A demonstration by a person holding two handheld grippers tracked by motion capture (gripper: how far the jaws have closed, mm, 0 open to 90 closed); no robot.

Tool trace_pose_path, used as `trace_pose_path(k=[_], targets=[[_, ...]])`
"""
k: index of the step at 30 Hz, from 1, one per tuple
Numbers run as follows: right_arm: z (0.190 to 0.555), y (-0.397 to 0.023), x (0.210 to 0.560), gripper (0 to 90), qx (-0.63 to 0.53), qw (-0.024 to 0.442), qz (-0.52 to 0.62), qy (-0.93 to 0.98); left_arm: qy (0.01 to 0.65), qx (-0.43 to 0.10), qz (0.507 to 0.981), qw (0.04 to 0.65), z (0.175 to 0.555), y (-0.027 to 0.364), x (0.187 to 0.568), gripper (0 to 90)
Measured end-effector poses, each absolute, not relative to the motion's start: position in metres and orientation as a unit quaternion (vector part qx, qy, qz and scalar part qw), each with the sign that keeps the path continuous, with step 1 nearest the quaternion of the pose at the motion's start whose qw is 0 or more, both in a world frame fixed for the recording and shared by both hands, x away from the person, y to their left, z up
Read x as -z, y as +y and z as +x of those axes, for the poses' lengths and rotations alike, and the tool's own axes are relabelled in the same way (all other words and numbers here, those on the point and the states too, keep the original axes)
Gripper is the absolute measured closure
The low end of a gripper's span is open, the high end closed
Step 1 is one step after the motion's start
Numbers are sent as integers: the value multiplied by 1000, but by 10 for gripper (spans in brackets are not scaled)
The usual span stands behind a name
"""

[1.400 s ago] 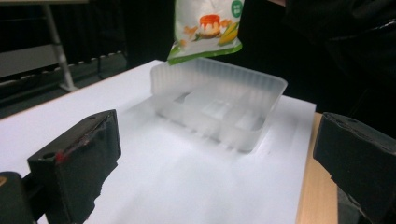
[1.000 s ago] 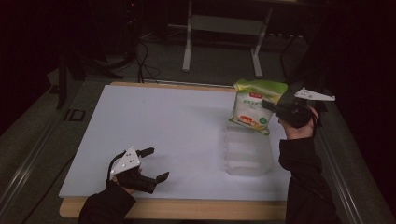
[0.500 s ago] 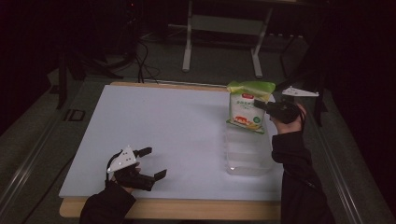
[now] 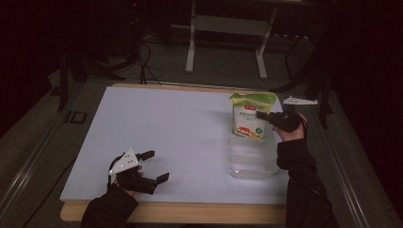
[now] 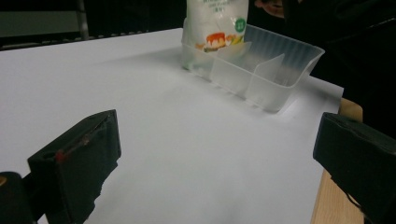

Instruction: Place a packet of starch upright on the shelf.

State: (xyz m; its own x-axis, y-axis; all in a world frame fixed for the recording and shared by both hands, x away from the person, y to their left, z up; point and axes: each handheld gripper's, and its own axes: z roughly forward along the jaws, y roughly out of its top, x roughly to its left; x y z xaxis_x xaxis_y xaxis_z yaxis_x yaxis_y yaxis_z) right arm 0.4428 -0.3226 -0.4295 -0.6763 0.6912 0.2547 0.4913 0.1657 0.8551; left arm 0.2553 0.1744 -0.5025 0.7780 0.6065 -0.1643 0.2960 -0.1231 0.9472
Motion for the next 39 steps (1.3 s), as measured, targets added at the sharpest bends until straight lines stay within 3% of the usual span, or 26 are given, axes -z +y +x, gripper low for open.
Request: trace_pose_path(k=[7,10,16,30,34,39], targets=[[443,-334,438,833,-494,93,408,762,306,-130,737,589,256,174,503,14],[441,-335,436,739,-495,94,417,756,304,-129,739,587,256,173,503,14],[435,-338,425,650,-490,119,427,751,304,-129,738,589,256,173,503,14],[394,-338,412,291,-481,180,439,737,289,-136,745,586,253,170,501,14],[380,-336,408,192,-506,167,428,730,288,-134,747,584,253,169,501,14],[366,-326,406,165,-517,155,403,739,289,-131,747,584,253,169,501,14]])
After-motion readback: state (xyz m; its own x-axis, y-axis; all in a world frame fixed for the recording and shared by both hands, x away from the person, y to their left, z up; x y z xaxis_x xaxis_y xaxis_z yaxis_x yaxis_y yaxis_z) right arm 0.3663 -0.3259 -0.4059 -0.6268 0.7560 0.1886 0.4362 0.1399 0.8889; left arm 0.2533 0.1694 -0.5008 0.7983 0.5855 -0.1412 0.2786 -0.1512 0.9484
